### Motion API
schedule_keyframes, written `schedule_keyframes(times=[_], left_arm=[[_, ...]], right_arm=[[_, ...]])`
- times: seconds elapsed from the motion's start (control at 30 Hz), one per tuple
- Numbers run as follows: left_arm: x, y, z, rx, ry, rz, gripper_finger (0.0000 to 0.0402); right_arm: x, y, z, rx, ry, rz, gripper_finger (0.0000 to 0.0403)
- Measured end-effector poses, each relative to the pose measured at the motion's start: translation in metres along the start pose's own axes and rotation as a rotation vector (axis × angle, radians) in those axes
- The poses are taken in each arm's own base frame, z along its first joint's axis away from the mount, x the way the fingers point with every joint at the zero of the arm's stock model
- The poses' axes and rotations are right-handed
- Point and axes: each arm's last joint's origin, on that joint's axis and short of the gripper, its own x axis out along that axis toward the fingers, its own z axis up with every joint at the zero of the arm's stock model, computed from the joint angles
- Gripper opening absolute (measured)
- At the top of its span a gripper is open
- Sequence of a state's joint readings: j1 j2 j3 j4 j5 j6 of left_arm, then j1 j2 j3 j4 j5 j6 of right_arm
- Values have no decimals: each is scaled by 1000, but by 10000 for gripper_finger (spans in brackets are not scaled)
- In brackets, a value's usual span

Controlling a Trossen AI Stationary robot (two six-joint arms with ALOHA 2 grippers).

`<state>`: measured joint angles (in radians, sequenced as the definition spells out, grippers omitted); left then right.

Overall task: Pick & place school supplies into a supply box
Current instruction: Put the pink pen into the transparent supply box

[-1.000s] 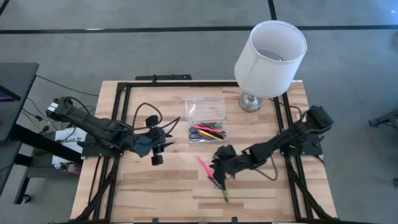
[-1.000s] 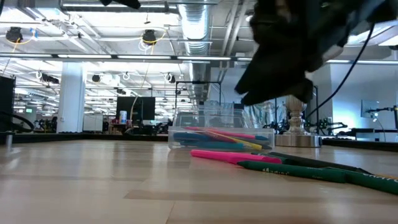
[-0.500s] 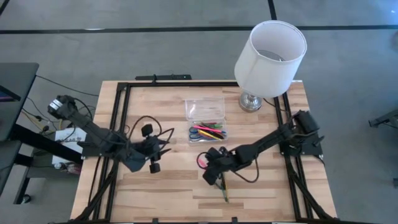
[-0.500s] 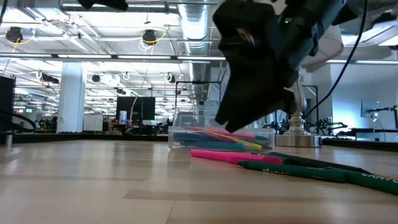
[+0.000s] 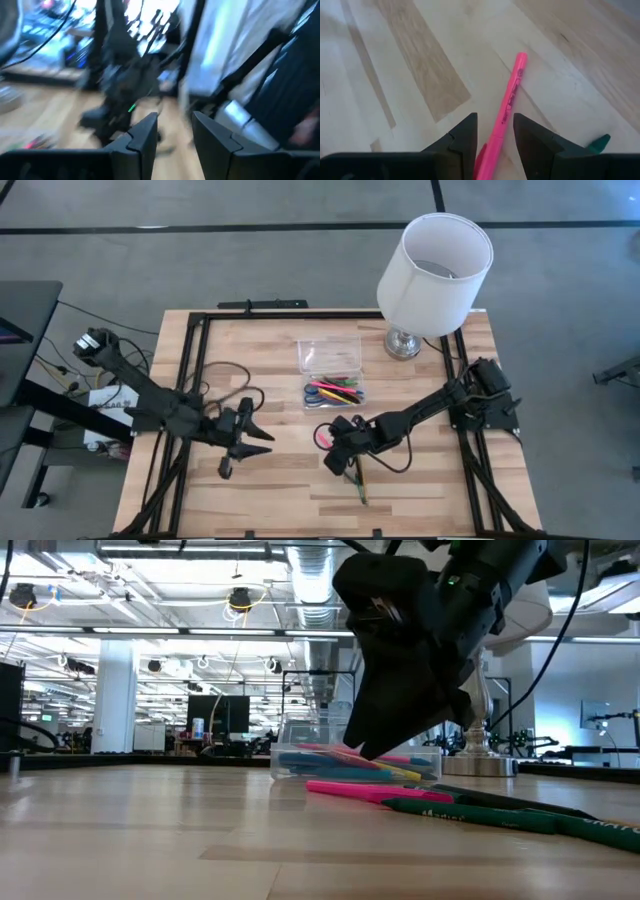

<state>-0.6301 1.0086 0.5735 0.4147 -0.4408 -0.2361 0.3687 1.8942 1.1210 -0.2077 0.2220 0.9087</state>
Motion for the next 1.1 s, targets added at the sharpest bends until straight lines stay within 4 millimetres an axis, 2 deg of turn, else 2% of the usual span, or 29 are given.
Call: schedule_keyframes(times=[0.17, 0.3, 0.43, 0.57, 0.8, 1.1], left_arm=[[-3, 20, -14, -46, -119, -100, 116], [-6, 41, -24, -65, -181, -81, 116], [-13, 57, -23, -74, -266, -71, 116], [-19, 68, -26, -66, -259, 7, 116], [-25, 80, -30, -73, -244, 193, 116], [-28, 80, -29, -75, -251, 205, 116]], right_arm=[[0, 0, 0, 1, 0, 0, 118], [0, -1, 1, 5, 4, 5, 118], [0, -1, 2, 13, 5, 6, 118], [0, -1, 1, 12, 8, 8, 118], [7, -1, -7, 40, 40, -21, 118], [16, -3, -11, 46, 44, -28, 118]])
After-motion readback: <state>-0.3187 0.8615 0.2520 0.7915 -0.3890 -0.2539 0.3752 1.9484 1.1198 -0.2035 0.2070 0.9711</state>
